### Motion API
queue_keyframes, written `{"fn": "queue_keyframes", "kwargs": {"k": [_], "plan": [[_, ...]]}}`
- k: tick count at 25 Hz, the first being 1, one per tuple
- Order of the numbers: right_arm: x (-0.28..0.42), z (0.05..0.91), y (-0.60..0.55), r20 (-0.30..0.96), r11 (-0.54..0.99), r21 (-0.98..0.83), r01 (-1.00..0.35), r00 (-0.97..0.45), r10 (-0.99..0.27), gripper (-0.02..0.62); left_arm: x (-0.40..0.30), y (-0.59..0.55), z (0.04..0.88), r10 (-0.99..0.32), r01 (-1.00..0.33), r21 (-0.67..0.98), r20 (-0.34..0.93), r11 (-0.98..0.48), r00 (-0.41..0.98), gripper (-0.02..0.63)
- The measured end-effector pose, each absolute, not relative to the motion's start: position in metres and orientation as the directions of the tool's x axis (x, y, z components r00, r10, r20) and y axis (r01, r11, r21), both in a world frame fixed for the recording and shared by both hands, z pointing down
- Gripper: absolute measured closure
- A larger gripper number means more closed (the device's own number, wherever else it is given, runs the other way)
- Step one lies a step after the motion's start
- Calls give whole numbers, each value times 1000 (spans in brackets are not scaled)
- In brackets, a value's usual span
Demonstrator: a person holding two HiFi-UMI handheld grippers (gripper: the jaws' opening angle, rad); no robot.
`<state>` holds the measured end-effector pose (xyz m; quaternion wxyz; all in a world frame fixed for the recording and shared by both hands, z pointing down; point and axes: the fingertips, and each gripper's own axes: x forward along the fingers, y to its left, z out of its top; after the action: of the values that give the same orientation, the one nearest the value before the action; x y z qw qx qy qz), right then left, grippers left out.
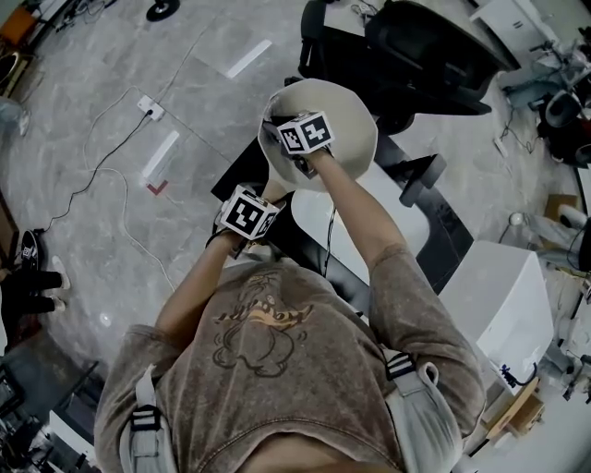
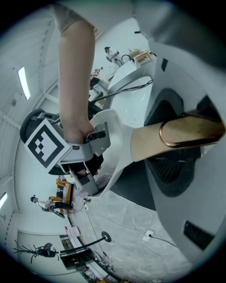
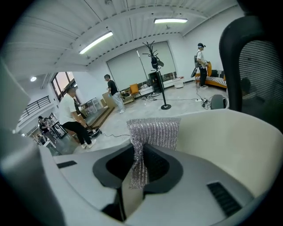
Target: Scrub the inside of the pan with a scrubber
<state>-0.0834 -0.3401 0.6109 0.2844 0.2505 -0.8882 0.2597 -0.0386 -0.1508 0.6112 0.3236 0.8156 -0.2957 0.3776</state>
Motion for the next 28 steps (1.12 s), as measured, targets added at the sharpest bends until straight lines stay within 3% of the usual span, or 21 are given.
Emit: {"fn": "queue_keyframes", "kwargs": {"k": [17,28], "plan": [[-32,626,-411,681,635,-95,-766,-515,-520,506,-41,-149,610,-228,-722,336,796,-604,561,373],[18,633,-423,735,576,-9,-818,-396,-550,506,-41,-149,612,-219,-726,352,796,-591,565,376]]}}
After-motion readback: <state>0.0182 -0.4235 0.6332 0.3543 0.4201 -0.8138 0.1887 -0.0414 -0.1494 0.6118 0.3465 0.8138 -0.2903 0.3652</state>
